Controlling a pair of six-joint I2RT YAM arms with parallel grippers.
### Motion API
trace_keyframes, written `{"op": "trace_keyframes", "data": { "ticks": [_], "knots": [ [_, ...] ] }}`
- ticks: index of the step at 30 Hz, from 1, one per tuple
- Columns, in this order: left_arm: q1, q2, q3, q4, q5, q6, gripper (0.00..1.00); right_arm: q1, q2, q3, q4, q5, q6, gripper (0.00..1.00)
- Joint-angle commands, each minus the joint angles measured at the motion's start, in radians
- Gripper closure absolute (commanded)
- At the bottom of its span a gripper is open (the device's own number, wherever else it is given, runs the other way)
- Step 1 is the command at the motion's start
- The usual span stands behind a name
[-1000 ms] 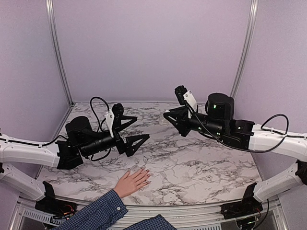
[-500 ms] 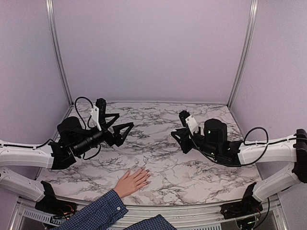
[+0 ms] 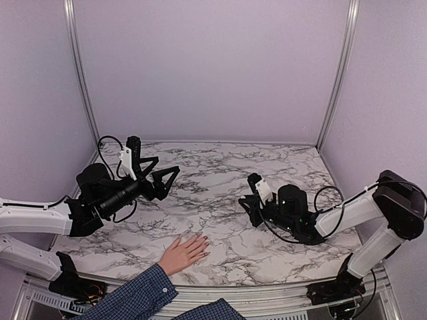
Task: Paint the nails
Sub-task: Set down the nail polish bottle at the center of the board.
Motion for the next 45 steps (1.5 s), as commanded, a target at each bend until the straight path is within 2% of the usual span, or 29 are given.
{"op": "trace_keyframes", "data": {
  "ticks": [1, 19, 26, 34, 39, 45],
  "knots": [
    [0.008, -0.011, -0.003, 0.029, -0.017, -0.009, 0.01, -0.016, 0.055, -0.002, 0.152, 0.014, 0.017, 1.0],
    [0.014, -0.009, -0.003, 0.029, -0.023, -0.001, 0.01, -0.038, 0.281, -0.009, 0.357, 0.007, 0.001, 0.97],
    [0.019, -0.006, 0.0, 0.029, -0.023, 0.003, 0.01, -0.038, 0.299, -0.007, 0.362, -0.011, 0.007, 0.86],
    [0.022, -0.002, 0.006, 0.029, -0.014, 0.004, 0.01, -0.038, 0.305, -0.001, 0.345, -0.024, 0.01, 0.83],
    [0.023, 0.007, 0.017, 0.029, -0.006, 0.004, 0.01, -0.038, 0.31, 0.009, 0.33, -0.037, 0.016, 0.75],
    [0.026, 0.012, 0.029, 0.026, 0.007, 0.002, 0.01, -0.038, 0.259, 0.003, 0.302, -0.066, 0.032, 0.57]
  ]
}}
